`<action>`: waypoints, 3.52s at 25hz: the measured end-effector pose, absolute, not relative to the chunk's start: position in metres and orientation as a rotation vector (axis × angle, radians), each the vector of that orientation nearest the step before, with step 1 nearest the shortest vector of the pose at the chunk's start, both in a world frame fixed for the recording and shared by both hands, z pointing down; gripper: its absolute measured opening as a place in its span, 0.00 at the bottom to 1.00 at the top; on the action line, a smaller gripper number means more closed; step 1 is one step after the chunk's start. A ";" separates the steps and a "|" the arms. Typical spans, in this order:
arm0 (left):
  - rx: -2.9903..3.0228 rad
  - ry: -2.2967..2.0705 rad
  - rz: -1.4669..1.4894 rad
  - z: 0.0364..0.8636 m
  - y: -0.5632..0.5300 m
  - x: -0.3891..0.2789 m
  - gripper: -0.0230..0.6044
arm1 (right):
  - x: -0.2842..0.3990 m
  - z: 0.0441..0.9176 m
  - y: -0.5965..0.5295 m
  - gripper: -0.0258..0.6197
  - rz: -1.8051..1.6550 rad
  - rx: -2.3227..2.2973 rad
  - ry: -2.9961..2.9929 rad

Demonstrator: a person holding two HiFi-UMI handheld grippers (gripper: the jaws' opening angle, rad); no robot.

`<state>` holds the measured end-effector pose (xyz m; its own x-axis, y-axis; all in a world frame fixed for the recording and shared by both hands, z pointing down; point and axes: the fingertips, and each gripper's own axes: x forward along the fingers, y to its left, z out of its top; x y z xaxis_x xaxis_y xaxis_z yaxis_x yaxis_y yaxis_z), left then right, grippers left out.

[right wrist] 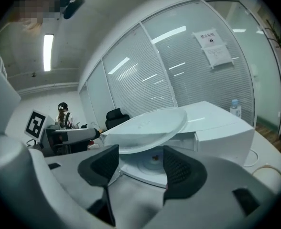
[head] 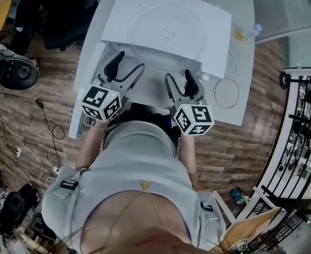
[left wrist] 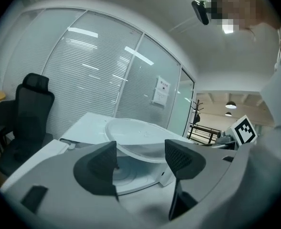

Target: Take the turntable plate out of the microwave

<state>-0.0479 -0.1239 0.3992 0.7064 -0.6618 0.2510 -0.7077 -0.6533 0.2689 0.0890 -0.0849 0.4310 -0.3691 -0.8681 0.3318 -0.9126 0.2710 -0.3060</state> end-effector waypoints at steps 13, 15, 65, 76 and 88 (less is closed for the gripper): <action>2.711 -1.017 0.434 0.427 -0.103 -0.028 0.54 | 0.089 0.433 -0.080 0.48 0.443 1.701 -2.340; 2.749 -1.047 0.510 0.430 -0.103 -0.024 0.54 | 0.088 0.435 -0.081 0.48 0.437 1.696 -2.332; 2.739 -1.083 0.443 0.419 -0.171 -0.002 0.54 | 0.096 0.425 -0.143 0.48 0.351 1.789 -2.175; 2.725 -1.076 0.398 0.415 -0.174 -0.004 0.54 | 0.097 0.422 -0.144 0.47 0.341 1.775 -2.202; 2.722 -1.103 0.395 0.417 -0.176 -0.004 0.54 | 0.096 0.421 -0.144 0.45 0.368 1.744 -2.274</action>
